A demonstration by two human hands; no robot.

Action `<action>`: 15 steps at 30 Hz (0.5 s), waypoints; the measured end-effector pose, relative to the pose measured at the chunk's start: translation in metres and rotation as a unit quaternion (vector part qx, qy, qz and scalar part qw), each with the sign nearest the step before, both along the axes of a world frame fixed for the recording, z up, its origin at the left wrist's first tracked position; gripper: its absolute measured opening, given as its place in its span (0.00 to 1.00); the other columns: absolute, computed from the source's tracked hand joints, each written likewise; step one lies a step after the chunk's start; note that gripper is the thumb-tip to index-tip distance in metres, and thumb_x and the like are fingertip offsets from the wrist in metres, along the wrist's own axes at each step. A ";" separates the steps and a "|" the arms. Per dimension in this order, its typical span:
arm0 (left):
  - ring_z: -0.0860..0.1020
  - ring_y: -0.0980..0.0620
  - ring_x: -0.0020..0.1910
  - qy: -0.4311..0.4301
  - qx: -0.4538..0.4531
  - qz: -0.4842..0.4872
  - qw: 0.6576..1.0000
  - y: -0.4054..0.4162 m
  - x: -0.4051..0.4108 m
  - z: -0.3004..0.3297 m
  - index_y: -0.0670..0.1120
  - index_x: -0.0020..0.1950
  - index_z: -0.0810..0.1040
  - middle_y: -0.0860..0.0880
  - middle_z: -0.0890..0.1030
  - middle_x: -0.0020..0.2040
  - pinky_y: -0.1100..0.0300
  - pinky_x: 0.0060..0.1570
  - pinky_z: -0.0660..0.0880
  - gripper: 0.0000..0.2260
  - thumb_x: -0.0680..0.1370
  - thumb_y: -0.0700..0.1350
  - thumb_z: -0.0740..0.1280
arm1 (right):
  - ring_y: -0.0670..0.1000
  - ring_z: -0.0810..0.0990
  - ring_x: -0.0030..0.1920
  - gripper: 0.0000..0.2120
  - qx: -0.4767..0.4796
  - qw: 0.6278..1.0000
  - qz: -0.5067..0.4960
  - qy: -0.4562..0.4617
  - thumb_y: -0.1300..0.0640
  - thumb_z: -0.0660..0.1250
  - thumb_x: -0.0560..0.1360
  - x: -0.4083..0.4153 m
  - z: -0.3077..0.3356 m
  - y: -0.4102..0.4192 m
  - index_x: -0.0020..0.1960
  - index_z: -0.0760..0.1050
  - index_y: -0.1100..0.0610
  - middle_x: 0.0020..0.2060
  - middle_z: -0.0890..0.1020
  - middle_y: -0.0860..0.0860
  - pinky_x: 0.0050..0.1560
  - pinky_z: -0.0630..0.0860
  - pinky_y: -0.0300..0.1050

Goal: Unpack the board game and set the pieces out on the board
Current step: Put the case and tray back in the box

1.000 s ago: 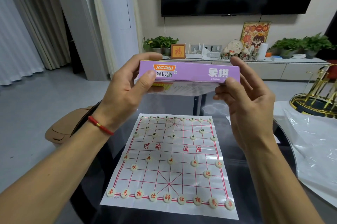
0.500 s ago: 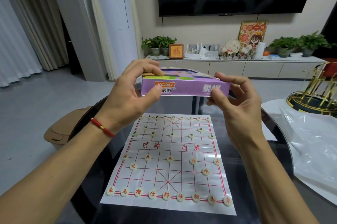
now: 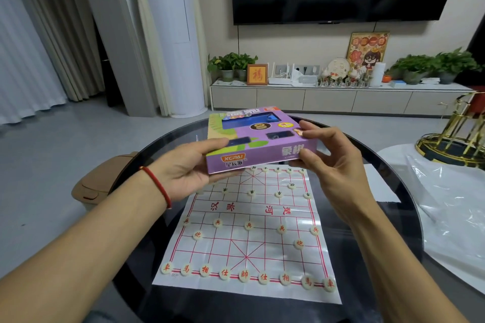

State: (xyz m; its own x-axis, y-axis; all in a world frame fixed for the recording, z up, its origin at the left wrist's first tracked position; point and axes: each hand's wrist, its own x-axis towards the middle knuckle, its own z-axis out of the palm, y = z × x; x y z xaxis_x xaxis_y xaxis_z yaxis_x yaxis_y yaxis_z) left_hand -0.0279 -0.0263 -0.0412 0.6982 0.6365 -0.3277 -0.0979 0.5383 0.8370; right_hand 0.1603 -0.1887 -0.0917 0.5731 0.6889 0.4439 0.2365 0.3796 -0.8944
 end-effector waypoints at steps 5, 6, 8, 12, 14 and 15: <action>0.85 0.37 0.47 0.019 -0.017 -0.049 0.998 -0.005 0.001 -0.009 0.37 0.62 0.77 0.34 0.83 0.55 0.49 0.42 0.83 0.13 0.78 0.37 0.67 | 0.52 0.87 0.52 0.12 -0.055 0.998 -0.040 -0.003 0.66 0.67 0.80 0.003 -0.008 -0.001 0.61 0.74 0.57 0.55 0.84 0.41 0.50 0.85 0.51; 0.85 0.37 0.45 0.022 -0.017 -0.051 0.998 -0.005 0.003 -0.010 0.37 0.62 0.77 0.33 0.83 0.55 0.50 0.41 0.83 0.13 0.78 0.37 0.67 | 0.52 0.87 0.51 0.13 -0.067 0.996 -0.059 -0.011 0.65 0.67 0.80 0.003 -0.010 0.000 0.63 0.74 0.55 0.54 0.84 0.40 0.50 0.85 0.52; 0.85 0.36 0.43 0.019 -0.027 -0.038 0.999 -0.003 0.011 -0.015 0.36 0.63 0.76 0.32 0.82 0.55 0.52 0.38 0.84 0.14 0.78 0.36 0.67 | 0.50 0.88 0.46 0.18 -0.091 0.989 -0.113 -0.018 0.61 0.70 0.79 0.005 -0.014 0.004 0.66 0.72 0.53 0.57 0.83 0.44 0.50 0.85 0.53; 0.84 0.36 0.44 0.005 -0.058 0.012 0.998 0.004 0.044 -0.031 0.38 0.63 0.76 0.34 0.83 0.54 0.51 0.33 0.83 0.13 0.78 0.35 0.68 | 0.48 0.86 0.40 0.23 -0.174 0.965 -0.196 -0.033 0.50 0.70 0.79 0.013 -0.021 0.009 0.71 0.68 0.50 0.64 0.77 0.48 0.48 0.85 0.52; 0.84 0.37 0.42 0.007 -0.073 0.023 0.997 0.009 0.068 -0.036 0.38 0.58 0.77 0.36 0.84 0.50 0.48 0.36 0.83 0.08 0.79 0.35 0.67 | 0.49 0.86 0.40 0.21 -0.199 0.958 -0.206 -0.027 0.53 0.69 0.79 0.020 -0.023 0.008 0.70 0.69 0.49 0.65 0.76 0.49 0.50 0.84 0.57; 0.83 0.38 0.43 0.003 -0.082 0.022 0.996 0.013 0.082 -0.037 0.39 0.55 0.76 0.37 0.83 0.48 0.47 0.38 0.82 0.04 0.80 0.35 0.66 | 0.50 0.86 0.41 0.19 -0.204 0.956 -0.211 -0.025 0.55 0.68 0.79 0.024 -0.024 0.006 0.68 0.70 0.48 0.65 0.76 0.49 0.51 0.84 0.58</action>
State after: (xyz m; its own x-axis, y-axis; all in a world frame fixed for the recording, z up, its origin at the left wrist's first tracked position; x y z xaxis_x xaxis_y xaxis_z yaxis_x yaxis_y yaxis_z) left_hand 0.0539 -0.0134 -0.0778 0.6686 0.6035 -0.4344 -0.1189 0.6635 0.7386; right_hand 0.1839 -0.1824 -0.1155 0.8226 0.5234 0.2221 0.3382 -0.1364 -0.9311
